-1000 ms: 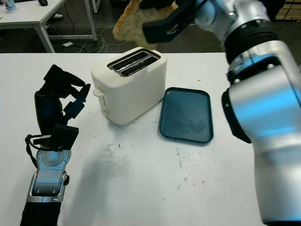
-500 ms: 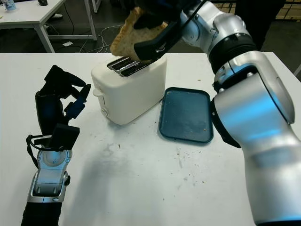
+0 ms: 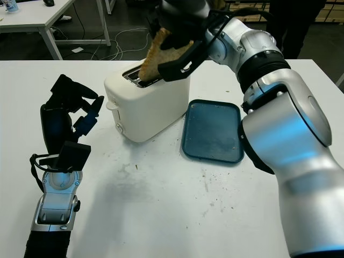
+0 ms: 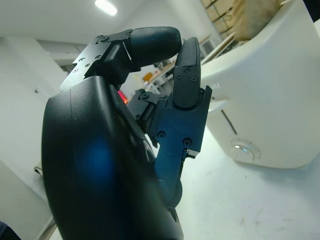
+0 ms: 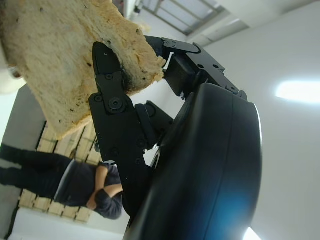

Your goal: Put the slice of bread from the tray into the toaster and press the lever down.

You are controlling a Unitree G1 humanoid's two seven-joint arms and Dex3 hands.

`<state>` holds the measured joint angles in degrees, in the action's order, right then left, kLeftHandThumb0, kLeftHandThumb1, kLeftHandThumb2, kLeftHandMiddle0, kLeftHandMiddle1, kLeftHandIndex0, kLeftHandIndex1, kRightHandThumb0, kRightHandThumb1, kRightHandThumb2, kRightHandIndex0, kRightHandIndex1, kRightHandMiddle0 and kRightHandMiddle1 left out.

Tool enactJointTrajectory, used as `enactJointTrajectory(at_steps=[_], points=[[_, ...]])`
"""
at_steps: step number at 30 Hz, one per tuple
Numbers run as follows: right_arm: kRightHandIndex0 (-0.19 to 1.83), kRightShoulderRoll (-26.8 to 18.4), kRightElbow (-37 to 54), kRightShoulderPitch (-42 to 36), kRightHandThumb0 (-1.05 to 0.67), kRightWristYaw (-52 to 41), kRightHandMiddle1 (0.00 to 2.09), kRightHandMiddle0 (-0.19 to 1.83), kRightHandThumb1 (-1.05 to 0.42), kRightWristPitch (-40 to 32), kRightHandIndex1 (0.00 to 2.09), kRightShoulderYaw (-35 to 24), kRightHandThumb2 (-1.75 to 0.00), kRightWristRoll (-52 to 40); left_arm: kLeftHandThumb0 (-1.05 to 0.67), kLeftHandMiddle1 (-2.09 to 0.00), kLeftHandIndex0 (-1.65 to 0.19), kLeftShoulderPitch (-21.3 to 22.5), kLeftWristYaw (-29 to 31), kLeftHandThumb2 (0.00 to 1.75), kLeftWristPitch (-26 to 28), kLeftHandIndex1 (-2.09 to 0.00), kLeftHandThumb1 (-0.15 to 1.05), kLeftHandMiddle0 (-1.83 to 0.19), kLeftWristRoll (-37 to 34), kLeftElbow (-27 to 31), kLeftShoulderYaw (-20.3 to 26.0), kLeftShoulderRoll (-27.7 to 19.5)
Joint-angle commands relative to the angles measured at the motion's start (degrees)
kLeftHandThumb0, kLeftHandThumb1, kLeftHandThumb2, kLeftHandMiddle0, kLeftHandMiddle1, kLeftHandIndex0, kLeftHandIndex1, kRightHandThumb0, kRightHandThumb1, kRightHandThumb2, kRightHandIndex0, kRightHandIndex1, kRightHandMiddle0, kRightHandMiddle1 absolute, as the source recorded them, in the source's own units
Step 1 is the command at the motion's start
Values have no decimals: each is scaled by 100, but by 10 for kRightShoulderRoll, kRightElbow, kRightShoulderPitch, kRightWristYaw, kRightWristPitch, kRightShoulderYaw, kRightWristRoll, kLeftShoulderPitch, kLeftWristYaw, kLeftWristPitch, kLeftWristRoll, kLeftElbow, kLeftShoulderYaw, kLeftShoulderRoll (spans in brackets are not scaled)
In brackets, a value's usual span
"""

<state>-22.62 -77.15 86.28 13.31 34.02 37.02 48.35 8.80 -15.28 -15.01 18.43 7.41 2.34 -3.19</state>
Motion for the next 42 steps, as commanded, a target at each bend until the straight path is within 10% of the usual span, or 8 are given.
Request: enactJointTrajectory(at_steps=[1, 25, 29, 31, 34, 42], points=[[114, -11, 0, -2, -43, 13, 175, 89, -92, -8, 175, 14, -22, 19, -33, -175, -51, 3, -4, 19, -6, -166, 92, -79, 0, 1, 2, -2], [115, 41, -2, 11, -51, 21, 175, 89, -92, 8, 175, 70, -20, 59, -32, -175, -51, -1, -1, 20, 8, -163, 92, -78, 1, 11, 0, 5], [93, 67, 0, 18, -75, -33, 154, 77, -92, 3, 171, 60, -15, 50, -32, -175, -51, -2, -3, 20, 10, -163, 92, -78, 4, 14, -1, 6], [65, 77, 1, 23, -82, -58, 106, 66, -92, 3, 108, 65, -15, 56, -31, -175, -51, -3, -4, 20, 5, -163, 92, -78, 4, 11, -1, 5], [45, 86, 4, 29, -83, -82, 54, 62, -92, 1, 88, 70, -13, 62, -31, -175, -51, -4, -7, 20, 1, -164, 92, -78, 6, 9, -2, 6], [15, 88, 9, 40, -76, -69, 49, 48, -92, 7, 95, 62, -8, 53, -31, -175, -51, -5, -6, 21, -1, -166, 92, -79, 2, 6, -1, 5]])
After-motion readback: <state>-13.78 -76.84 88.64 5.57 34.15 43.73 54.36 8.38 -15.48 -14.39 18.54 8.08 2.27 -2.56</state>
